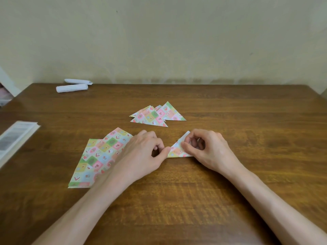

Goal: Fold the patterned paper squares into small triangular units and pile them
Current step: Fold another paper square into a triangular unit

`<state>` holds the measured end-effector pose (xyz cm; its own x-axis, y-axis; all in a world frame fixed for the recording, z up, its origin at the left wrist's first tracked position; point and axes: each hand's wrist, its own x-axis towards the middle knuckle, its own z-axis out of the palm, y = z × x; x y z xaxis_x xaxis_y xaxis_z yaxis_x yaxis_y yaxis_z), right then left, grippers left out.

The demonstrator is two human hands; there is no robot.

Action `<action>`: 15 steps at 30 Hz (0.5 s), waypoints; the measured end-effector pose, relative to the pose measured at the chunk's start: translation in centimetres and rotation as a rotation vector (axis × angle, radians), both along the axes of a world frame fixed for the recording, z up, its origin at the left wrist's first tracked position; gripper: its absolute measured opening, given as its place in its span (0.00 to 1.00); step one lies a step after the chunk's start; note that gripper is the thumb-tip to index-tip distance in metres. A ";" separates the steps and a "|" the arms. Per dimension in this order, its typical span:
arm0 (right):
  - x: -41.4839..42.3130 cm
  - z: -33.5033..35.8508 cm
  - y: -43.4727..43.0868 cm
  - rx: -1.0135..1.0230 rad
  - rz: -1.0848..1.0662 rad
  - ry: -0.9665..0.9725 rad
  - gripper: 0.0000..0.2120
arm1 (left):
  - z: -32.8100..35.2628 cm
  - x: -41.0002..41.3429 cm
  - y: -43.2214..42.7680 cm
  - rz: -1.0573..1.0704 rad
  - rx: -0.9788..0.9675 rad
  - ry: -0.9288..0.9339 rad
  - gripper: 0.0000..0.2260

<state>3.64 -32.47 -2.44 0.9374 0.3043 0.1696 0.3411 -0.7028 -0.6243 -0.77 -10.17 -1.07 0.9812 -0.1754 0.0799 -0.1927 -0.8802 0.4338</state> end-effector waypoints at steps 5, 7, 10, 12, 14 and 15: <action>0.1 -0.2 0.0 0.002 -0.016 0.012 0.08 | 0.0 0.1 -0.2 0.020 0.083 -0.060 0.15; 0.1 -0.3 0.0 0.005 -0.017 0.013 0.08 | -0.1 0.1 -0.3 0.025 0.093 -0.079 0.15; 0.1 -0.3 0.1 0.001 -0.031 0.003 0.08 | -0.1 0.1 -0.3 0.038 0.080 -0.078 0.15; 0.0 -0.3 0.2 0.000 -0.038 0.002 0.08 | -0.1 0.1 -0.3 0.042 0.072 -0.069 0.15; 0.1 -0.4 0.2 0.003 -0.045 0.001 0.08 | 0.0 0.2 -0.4 0.045 0.076 -0.062 0.15; 0.1 -0.5 0.2 0.006 -0.047 0.001 0.07 | 0.0 0.2 -0.4 0.047 0.079 -0.061 0.15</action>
<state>3.74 -32.28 -2.90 0.9508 0.2587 0.1702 0.3069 -0.7142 -0.6291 -0.59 -10.53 -1.11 0.9823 -0.1372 0.1273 -0.1740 -0.9200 0.3511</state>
